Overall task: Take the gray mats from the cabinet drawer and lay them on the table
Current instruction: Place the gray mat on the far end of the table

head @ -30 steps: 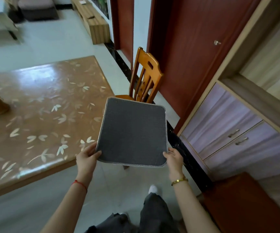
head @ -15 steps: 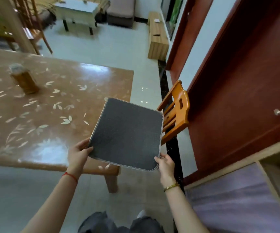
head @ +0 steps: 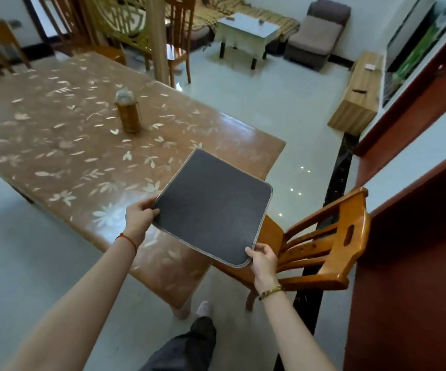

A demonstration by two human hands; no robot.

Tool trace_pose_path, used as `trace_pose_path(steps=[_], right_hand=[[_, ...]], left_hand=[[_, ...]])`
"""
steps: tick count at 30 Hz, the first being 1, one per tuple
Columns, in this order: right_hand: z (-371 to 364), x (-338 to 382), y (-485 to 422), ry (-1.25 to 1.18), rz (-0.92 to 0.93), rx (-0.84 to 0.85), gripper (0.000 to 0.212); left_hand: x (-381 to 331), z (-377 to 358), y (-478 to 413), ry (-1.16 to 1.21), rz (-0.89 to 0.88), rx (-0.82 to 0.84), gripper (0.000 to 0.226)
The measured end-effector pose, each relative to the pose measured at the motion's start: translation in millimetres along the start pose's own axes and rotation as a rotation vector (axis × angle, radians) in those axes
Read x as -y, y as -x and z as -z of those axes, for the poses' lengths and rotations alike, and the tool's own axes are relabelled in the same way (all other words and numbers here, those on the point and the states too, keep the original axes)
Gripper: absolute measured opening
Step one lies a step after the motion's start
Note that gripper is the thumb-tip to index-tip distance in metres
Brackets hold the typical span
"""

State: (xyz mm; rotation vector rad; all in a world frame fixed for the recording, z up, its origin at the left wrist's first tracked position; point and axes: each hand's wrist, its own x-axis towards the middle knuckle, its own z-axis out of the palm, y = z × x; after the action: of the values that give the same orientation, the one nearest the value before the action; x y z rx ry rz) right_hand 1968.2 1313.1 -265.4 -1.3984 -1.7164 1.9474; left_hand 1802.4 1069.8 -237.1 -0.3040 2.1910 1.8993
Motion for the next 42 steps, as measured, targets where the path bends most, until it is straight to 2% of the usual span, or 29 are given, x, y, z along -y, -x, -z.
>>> trace_pose_path(steps=[5,16,27,34,39,42], right_hand=[[-29.4,21.8,-53.0,0.074,-0.039,0.083,0.014],[-81.6,69.2,-166.3,0.199,-0.069,0.154,0.015],[-109.3,70.1,-231.5,0.271,-0.190,0.377,0.017],[-104.9,67.7,-252.9,0.487,-0.197,0.525,0.009],[-106.3,76.2,-272.9,0.739,-0.188,0.781,0.013],[-111.1,96.8,-293.4,0.929,-0.005,0.770,0.026]], left_hand=[[-15.1,-22.4,-59.4,-0.002,0.026,-0.079,0.053],[-46.1,-81.3,-190.3,-0.120,0.070,-0.088,0.051],[-36.7,-103.5,-254.8,-0.192,0.139,-0.158,0.054],[-17.5,-111.5,-261.5,-0.206,0.207,-0.185,0.055],[-6.8,-107.3,-264.8,-0.125,0.204,-0.328,0.053],[1.2,-101.8,-249.6,-0.069,0.239,-0.477,0.047]])
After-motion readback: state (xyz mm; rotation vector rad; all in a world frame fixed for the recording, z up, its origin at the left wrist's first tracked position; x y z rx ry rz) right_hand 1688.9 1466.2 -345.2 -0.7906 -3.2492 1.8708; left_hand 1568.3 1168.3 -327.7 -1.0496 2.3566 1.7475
